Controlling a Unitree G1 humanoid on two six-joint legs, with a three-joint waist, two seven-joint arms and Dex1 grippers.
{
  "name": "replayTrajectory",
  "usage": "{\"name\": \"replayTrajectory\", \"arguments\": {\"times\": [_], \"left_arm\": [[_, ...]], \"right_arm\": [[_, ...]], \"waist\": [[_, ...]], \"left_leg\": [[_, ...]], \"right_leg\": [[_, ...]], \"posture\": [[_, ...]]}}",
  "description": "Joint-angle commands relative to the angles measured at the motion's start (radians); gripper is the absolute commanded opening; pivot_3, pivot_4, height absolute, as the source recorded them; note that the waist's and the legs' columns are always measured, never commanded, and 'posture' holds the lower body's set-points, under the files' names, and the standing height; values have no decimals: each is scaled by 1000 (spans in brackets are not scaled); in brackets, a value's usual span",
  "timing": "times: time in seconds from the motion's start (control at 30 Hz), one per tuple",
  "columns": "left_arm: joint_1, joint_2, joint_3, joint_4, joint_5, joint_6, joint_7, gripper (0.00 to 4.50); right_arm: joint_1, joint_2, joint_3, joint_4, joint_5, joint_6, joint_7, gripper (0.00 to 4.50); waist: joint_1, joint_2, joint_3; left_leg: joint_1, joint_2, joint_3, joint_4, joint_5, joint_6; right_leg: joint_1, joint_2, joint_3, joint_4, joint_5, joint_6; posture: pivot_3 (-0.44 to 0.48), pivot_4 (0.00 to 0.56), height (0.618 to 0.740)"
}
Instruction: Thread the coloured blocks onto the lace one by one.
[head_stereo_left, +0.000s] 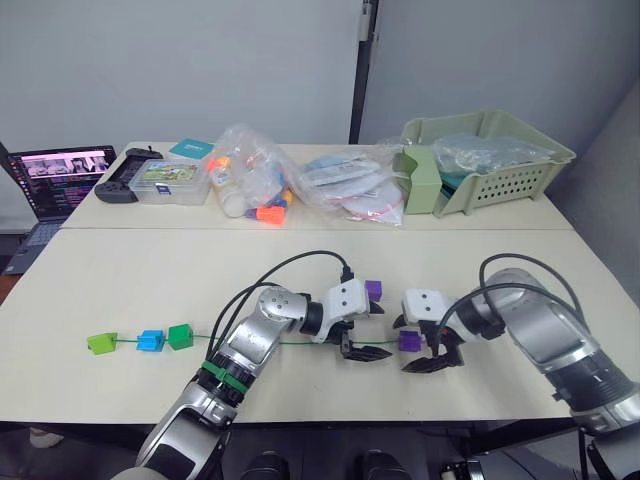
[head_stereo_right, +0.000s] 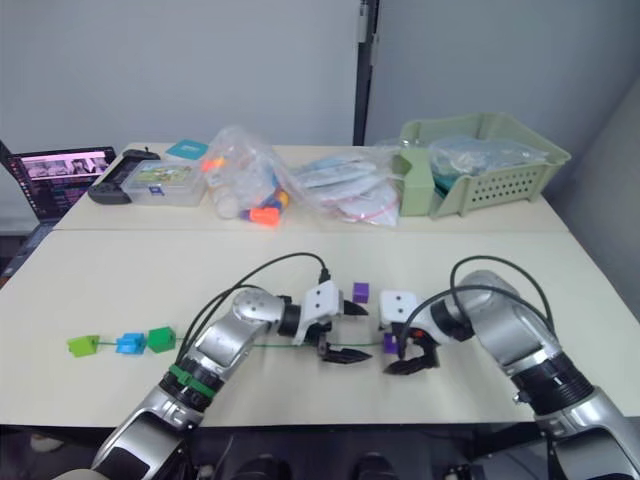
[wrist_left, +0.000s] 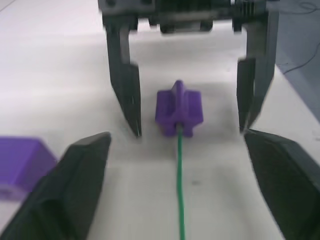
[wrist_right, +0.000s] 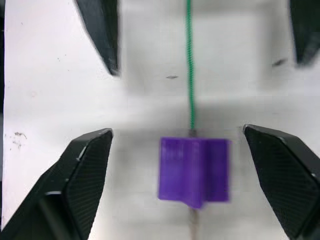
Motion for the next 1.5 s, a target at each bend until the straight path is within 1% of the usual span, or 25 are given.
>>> {"name": "replayTrajectory", "arguments": {"times": [0.03,0.13,0.27,0.4,0.53,0.7,0.87,0.97,1.03,1.07,1.1,1.2,1.5], "left_arm": [[11,-9,-12,-24,-4,-19,8,4490],[14,-27,-21,-13,-9,-22,11,4490],[-10,-68,-29,45,10,-45,40,4490],[-36,-117,-41,102,13,-86,51,4490],[-69,-161,-69,181,42,-140,64,4490],[-106,-208,-72,273,65,-196,77,4490],[-144,-236,-78,355,94,-232,81,4490],[-156,-238,-84,383,106,-241,70,3710],[-158,-238,-81,390,108,-239,64,3053],[-159,-238,-80,393,111,-241,62,2646],[-159,-239,-77,394,112,-241,60,2388],[-160,-240,-73,397,114,-240,55,1395],[-146,-212,-88,369,128,-223,22,1376]], "right_arm": [[43,-68,-105,-52,63,44,-3,4500],[85,-98,-161,-83,106,82,-20,4500],[172,-138,-282,-129,184,138,-45,4500],[307,-187,-397,-198,236,183,-80,4500],[437,-206,-476,-256,250,204,-135,4500],[499,-205,-511,-290,270,207,-178,4500],[532,-205,-513,-308,281,195,-209,4500],[528,-198,-495,-312,282,185,-229,4500],[522,-194,-478,-313,281,181,-241,4500],[517,-192,-469,-313,281,180,-246,4500],[512,-192,-461,-312,281,177,-249,4500],[489,-190,-434,-304,276,167,-259,4500],[340,-143,-250,-257,208,90,-280,4500]], "waist": [[7,0,0],[9,0,0],[12,0,0],[16,0,0],[15,0,0],[10,-1,0],[11,-1,0],[11,-1,0],[11,-1,0],[11,-1,0],[11,-1,0],[11,-1,0],[9,-1,0]], "left_leg": [[0,0,0,0,0,0],[-1,0,0,0,0,0],[-1,0,0,0,0,0],[-1,0,0,0,0,0],[-1,0,0,0,0,0],[-1,-1,0,0,0,0],[-1,-1,0,0,0,0],[0,-1,0,0,0,0],[0,-1,0,0,0,0],[-1,-1,0,0,0,0],[-1,-1,0,0,0,0],[-1,-1,0,0,0,0],[-1,-1,0,0,0,0]], "right_leg": [[0,0,0,-1,0,0],[0,0,0,-1,0,0],[0,0,0,-1,0,0],[0,0,0,-1,0,0],[0,0,0,-1,0,0],[0,0,1,-1,0,0],[0,0,1,-1,0,1],[0,0,1,-1,0,1],[0,0,1,-1,0,1],[0,0,1,-1,0,1],[0,0,1,-1,0,1],[0,0,1,-1,0,1],[0,0,1,-1,0,1]], "posture": [[0,150,740],[0,150,740],[0,150,740],[0,150,740],[0,150,740],[0,150,740],[0,150,740],[0,150,740],[0,150,740],[0,150,740],[0,150,740],[0,150,740],[0,150,740]]}}
